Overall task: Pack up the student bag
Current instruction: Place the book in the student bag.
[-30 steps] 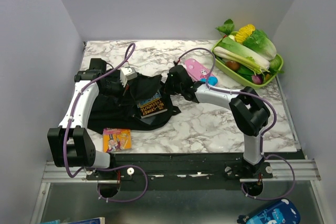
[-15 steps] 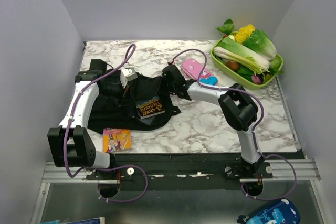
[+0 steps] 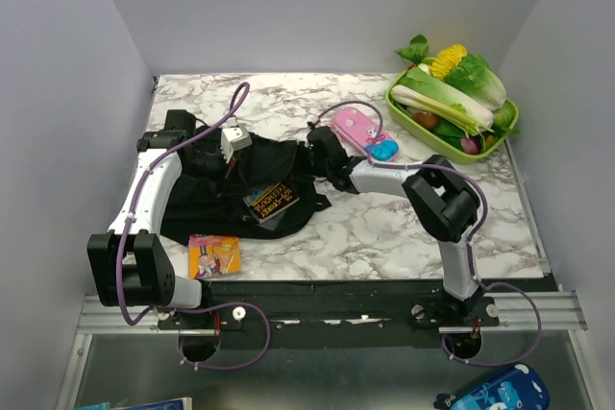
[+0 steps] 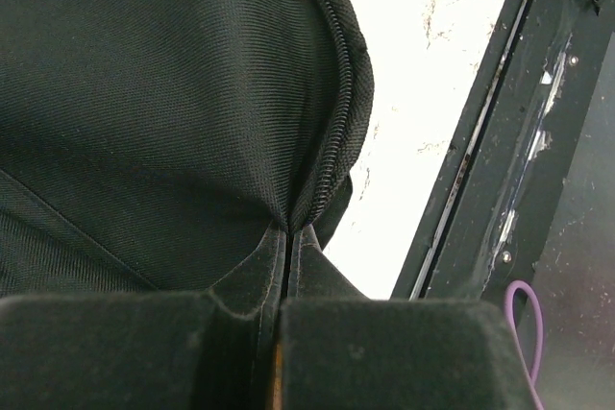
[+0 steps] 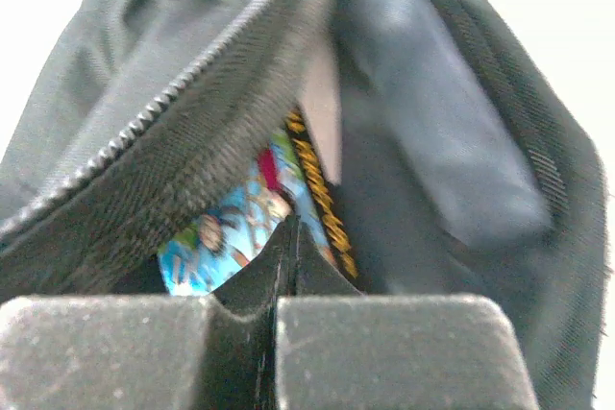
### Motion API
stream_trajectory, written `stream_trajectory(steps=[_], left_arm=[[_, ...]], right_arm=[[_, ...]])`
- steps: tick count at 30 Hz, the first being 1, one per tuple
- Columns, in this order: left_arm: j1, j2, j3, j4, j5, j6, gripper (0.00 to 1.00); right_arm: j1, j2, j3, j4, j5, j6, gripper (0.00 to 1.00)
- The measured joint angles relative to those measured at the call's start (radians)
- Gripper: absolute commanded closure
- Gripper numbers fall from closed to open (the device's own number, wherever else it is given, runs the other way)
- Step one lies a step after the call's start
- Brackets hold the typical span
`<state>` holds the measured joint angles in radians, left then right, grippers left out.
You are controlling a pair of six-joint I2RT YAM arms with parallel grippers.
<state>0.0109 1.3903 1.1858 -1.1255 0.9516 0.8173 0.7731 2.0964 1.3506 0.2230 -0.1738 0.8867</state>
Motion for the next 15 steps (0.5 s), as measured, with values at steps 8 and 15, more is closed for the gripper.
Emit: stream_trajectory(steps=[8,15], left_arm=[[0.000,0.000,0.000,-0.001,0.001,0.009,0.99],[0.000,0.000,0.000,0.000,0.001,0.009,0.99]], right_arm=[[-0.090,-0.293,-0.368,0.029,0.016,-0.018,0.99],[-0.044,-0.371,-0.465,0.077,0.013,-0.058,0.99]])
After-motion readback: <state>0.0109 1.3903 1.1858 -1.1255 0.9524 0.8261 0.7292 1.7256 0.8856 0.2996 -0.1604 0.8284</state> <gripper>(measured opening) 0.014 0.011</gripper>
